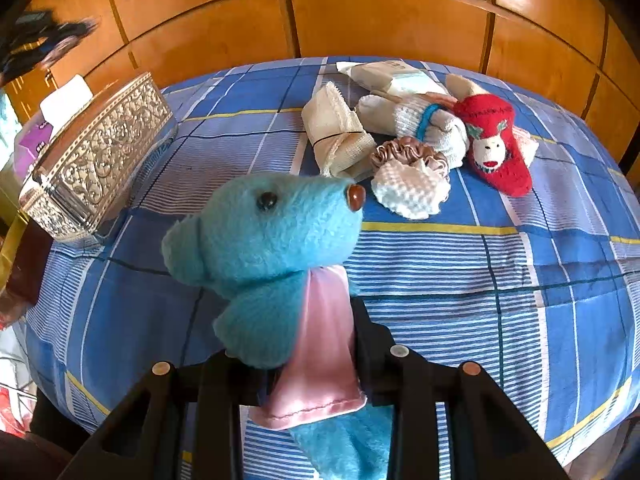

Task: Organize soft objects
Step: 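Carry the scrunchie with the left tool into the gold tray and release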

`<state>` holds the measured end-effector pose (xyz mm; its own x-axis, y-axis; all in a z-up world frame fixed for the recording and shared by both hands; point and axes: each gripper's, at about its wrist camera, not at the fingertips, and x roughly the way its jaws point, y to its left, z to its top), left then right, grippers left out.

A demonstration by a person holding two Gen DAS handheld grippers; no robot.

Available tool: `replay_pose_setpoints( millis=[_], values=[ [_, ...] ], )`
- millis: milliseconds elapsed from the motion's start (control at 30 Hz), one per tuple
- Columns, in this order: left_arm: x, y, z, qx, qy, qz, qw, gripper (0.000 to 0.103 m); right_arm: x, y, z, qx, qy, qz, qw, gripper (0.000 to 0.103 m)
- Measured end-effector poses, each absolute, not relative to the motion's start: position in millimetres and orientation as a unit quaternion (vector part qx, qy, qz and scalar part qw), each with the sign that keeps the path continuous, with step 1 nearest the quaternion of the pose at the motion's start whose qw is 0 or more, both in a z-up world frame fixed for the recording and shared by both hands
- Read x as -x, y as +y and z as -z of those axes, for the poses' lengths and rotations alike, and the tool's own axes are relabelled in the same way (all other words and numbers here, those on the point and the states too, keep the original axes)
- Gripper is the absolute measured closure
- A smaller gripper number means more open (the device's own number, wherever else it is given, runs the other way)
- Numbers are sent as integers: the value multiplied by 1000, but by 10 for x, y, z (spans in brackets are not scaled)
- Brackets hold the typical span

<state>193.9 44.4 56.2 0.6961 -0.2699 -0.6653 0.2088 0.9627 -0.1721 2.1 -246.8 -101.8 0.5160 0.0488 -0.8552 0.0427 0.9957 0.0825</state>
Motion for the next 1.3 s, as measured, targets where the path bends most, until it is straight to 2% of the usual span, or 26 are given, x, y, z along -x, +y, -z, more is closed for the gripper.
replay_pose_setpoints(
  millis=[200,300,433,600,767,967,1300],
  values=[
    [-1585,1704,-441,106,356,34,928,84,-16,-2431,1022,-34,487,4,873,70],
    [-1386,2243,-122,142,382,-14,913,84,-1,-2411,1022,-28,484,8,875,70],
    [-1224,2580,350,180,426,-47,886,84,-3,-2382,1025,-23,483,14,875,70],
    [-1164,2703,810,230,461,-62,855,83,-16,-2347,1021,-16,486,22,873,71],
    [-1289,2701,970,274,463,-64,841,79,-29,-2318,1021,-10,490,26,871,71],
    [-1378,2672,1038,273,460,-60,843,49,-43,-2307,1025,-6,492,30,870,71],
    [-853,2364,784,146,429,-87,887,49,-50,-2299,1038,-10,489,37,872,71]
  ],
)
